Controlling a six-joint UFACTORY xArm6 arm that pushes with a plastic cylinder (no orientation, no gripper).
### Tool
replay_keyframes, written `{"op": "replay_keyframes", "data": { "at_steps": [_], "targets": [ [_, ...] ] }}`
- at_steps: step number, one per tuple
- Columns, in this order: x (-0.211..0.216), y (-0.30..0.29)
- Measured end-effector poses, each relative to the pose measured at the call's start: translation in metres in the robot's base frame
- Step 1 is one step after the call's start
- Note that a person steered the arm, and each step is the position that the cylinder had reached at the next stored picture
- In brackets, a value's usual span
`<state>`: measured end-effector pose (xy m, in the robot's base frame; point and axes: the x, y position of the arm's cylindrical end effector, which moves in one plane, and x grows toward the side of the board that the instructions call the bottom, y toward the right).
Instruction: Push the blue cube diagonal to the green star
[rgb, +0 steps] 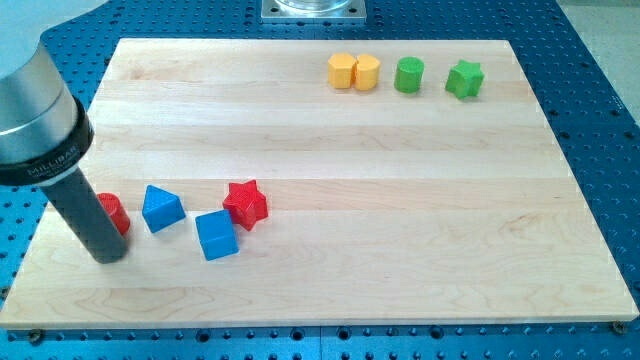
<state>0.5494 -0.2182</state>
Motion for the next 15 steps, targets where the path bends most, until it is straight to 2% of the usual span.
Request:
{"op": "replay_keyframes", "data": {
  "at_steps": [1, 2, 3, 4, 6, 8, 9, 10, 11, 12, 15],
  "targets": [
    [0.002, -0.047],
    [0.026, 0.009],
    [0.014, 0.063],
    [0.012, 0.062],
    [0.0, 0.174],
    [-0.02, 0.216],
    [-0.013, 0.235],
    [0.03, 0.248],
    [-0.004, 0.255],
    [-0.017, 0.244],
    [-0.038, 0.279]
  ]
}}
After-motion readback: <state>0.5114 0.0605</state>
